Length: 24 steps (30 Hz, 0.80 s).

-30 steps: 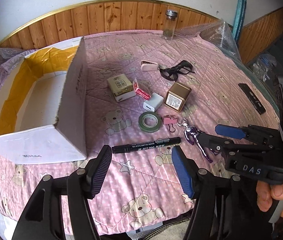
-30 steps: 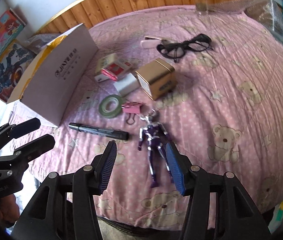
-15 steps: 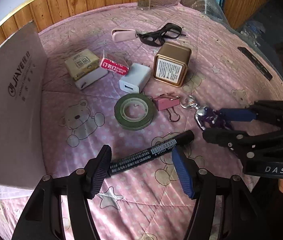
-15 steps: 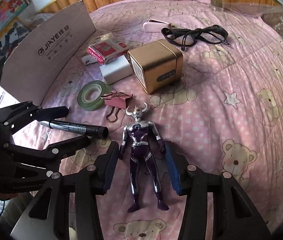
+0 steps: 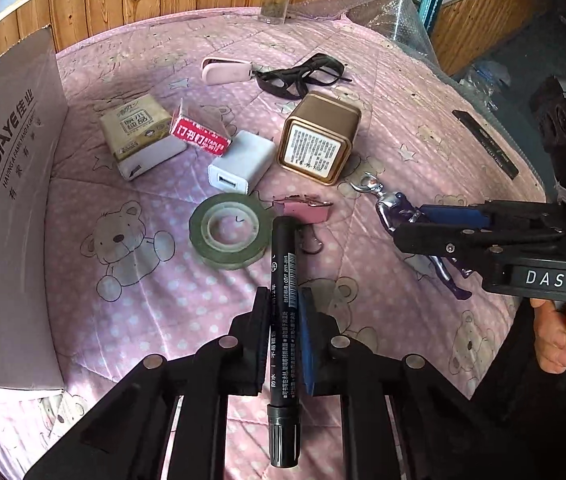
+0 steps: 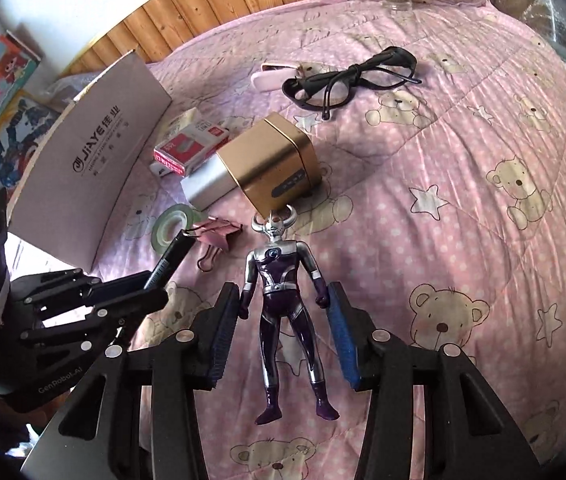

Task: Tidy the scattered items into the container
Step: 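Carry marker in left tool and figure in right tool over white box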

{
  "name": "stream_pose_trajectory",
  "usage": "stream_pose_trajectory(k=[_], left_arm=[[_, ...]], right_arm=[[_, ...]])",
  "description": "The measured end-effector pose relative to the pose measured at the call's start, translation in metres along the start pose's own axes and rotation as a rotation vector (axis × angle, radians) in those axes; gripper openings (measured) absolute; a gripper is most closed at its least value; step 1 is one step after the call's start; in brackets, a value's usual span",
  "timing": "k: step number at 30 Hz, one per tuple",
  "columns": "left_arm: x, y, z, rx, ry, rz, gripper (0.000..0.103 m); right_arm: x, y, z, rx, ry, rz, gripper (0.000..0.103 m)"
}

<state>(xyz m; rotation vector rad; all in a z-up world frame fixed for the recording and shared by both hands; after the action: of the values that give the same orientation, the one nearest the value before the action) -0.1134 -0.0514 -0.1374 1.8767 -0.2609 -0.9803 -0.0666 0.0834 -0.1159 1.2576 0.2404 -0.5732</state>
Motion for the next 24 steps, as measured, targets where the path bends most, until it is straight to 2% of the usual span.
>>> stream_pose_trajectory(k=[8, 24], left_arm=[[-0.010, 0.029, -0.006, 0.017, 0.031, -0.050, 0.014], [-0.015, 0.105, 0.000, -0.039, 0.141, -0.167, 0.014]], right_arm=[[-0.007, 0.012, 0.017, -0.002, 0.022, -0.031, 0.047], [-0.009, 0.057, 0.070, 0.005, 0.156, -0.109, 0.047]])
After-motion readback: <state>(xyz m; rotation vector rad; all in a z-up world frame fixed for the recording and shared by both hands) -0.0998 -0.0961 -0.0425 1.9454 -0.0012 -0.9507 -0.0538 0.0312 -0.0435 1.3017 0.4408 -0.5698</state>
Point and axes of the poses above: each gripper's, at about its wrist camera, not at the fingertips, and y roughly against the way its jaws point, z to its left, x to its underside, the point moved 4 cm from there along -y, roughly the way its jaws point, and after that the axes turned 1 degree about -z, right-handed, at the moved point
